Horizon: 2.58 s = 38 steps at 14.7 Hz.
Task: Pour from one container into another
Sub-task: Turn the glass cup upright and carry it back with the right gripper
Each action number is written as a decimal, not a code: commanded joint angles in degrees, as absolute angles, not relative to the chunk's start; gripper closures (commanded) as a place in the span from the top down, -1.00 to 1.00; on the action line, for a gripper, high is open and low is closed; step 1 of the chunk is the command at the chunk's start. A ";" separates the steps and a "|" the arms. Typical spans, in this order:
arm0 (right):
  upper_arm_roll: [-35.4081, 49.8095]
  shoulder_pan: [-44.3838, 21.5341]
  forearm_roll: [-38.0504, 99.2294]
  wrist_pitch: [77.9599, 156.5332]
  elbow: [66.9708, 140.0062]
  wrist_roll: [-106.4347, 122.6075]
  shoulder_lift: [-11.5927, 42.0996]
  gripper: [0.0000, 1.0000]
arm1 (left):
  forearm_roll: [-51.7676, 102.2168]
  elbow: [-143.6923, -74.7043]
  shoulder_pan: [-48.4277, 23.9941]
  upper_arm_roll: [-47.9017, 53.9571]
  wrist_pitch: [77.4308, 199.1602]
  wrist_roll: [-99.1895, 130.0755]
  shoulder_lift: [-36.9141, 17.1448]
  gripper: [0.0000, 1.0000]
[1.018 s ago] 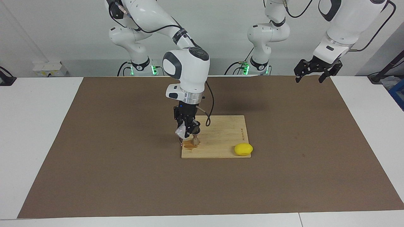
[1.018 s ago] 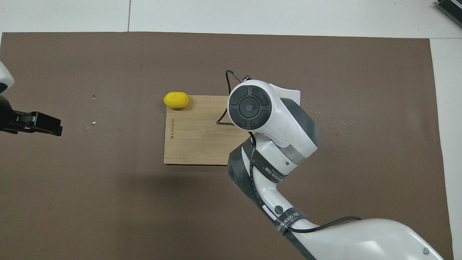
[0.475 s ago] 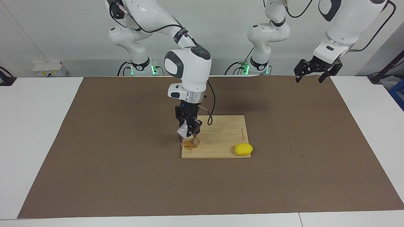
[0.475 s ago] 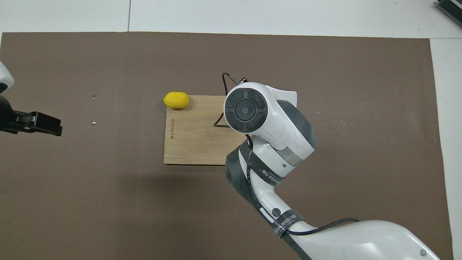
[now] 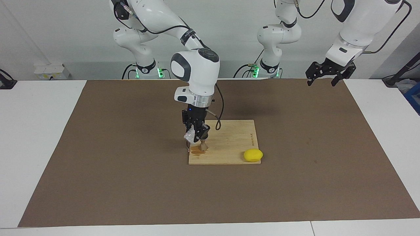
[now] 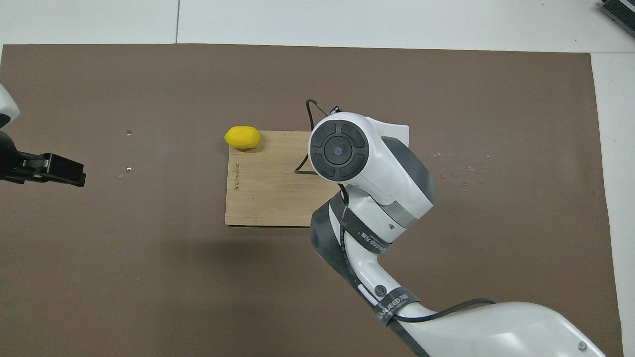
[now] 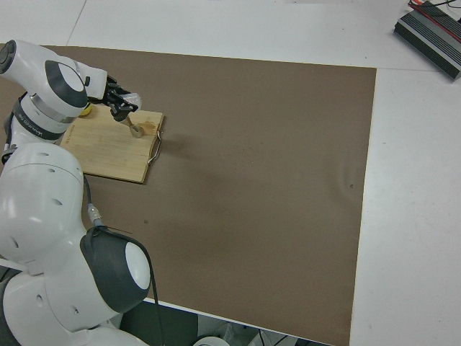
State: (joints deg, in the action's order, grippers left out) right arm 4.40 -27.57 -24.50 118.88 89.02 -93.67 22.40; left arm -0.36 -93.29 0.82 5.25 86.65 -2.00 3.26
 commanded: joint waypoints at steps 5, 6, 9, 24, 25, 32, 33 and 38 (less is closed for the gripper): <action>4.31 -26.28 -17.59 117.42 87.63 -93.43 22.32 -1.00 | 0.35 -95.45 1.76 5.71 87.54 -2.55 5.19 1.00; 4.31 -25.58 -16.10 117.42 87.63 -93.17 22.15 -1.00 | 0.35 -95.45 1.76 5.71 87.54 -2.55 5.19 1.00; 4.31 -23.39 -11.62 117.51 87.63 -93.16 22.06 -1.00 | 0.35 -95.45 1.76 5.71 87.54 -2.55 5.19 1.00; 4.39 0.07 19.23 117.86 98.86 -76.58 20.13 -1.00 | 0.35 -95.45 1.76 5.71 87.54 -2.55 5.19 1.00; 4.39 1.91 21.95 117.86 99.83 -74.90 19.87 -1.00 | 0.35 -95.45 1.76 5.71 87.54 -2.55 5.19 1.00; 4.39 10.10 32.60 117.60 106.16 -61.80 20.04 -1.00 | 0.35 -95.45 1.76 5.71 87.45 -2.55 5.19 1.00; 4.31 10.46 32.96 117.68 106.78 -61.18 20.04 -1.00 | 0.35 -95.45 1.76 5.71 87.45 -2.55 5.19 1.00; 4.31 12.39 38.49 117.86 110.56 -55.82 20.22 -1.00 | 0.35 -95.45 1.76 5.71 87.45 -2.55 5.19 1.00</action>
